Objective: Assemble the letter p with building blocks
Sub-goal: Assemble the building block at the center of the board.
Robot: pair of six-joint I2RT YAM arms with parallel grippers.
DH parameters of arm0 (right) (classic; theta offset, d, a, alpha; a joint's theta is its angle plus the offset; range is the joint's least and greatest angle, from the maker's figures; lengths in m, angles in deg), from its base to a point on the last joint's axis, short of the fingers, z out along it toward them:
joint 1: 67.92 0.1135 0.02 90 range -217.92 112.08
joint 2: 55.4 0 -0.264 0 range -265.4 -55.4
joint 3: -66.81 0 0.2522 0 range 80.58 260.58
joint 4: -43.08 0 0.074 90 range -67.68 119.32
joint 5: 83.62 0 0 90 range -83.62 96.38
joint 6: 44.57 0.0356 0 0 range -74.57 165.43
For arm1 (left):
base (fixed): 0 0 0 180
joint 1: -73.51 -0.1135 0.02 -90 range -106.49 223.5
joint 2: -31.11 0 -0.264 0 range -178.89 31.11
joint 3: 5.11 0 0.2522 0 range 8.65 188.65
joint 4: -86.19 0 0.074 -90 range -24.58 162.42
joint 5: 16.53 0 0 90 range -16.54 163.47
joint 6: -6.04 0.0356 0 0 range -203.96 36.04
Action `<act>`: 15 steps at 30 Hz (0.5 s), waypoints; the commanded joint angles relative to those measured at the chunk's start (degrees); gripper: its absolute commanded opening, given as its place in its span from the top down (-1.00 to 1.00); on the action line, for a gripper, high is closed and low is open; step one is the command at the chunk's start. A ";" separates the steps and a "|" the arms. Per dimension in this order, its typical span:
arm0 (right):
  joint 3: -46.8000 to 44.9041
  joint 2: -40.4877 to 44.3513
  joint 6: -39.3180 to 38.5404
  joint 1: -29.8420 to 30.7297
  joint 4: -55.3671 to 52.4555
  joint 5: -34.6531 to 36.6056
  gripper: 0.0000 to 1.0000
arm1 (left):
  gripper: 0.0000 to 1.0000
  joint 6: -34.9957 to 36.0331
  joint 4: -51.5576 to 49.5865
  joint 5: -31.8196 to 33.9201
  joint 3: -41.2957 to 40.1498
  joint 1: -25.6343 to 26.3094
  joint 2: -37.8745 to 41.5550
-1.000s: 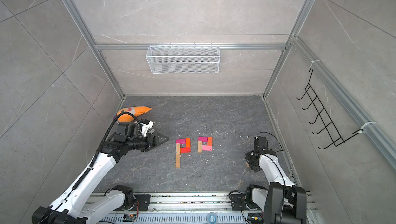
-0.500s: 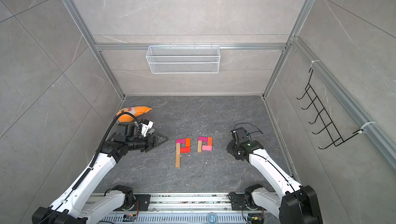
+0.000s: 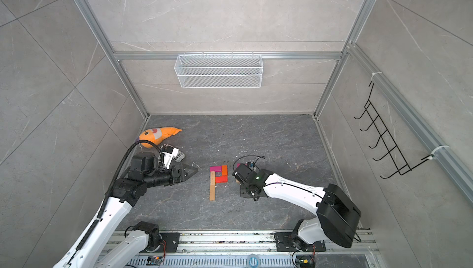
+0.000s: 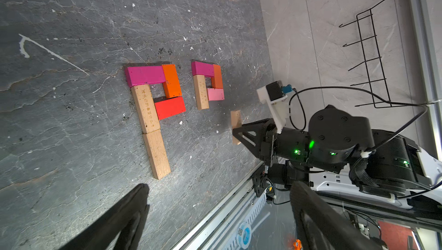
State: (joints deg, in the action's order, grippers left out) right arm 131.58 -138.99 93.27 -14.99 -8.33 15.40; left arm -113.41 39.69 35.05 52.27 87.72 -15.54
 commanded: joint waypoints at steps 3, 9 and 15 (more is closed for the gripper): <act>3.95 -6.00 1.47 3.66 1.21 1.93 0.75 | -0.90 2.27 -1.79 1.45 -0.40 -0.16 0.89; 5.36 -9.34 1.06 3.96 2.66 0.21 0.67 | -0.90 2.48 -2.42 2.15 -0.43 -0.16 0.93; 7.29 -12.84 1.47 3.76 3.33 -0.56 0.63 | -0.90 2.27 -2.51 2.51 -0.63 -0.17 1.21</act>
State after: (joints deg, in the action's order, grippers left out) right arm 137.09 -150.34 93.86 -11.21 -5.49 15.12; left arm -112.21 37.64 37.39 51.76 87.72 -14.97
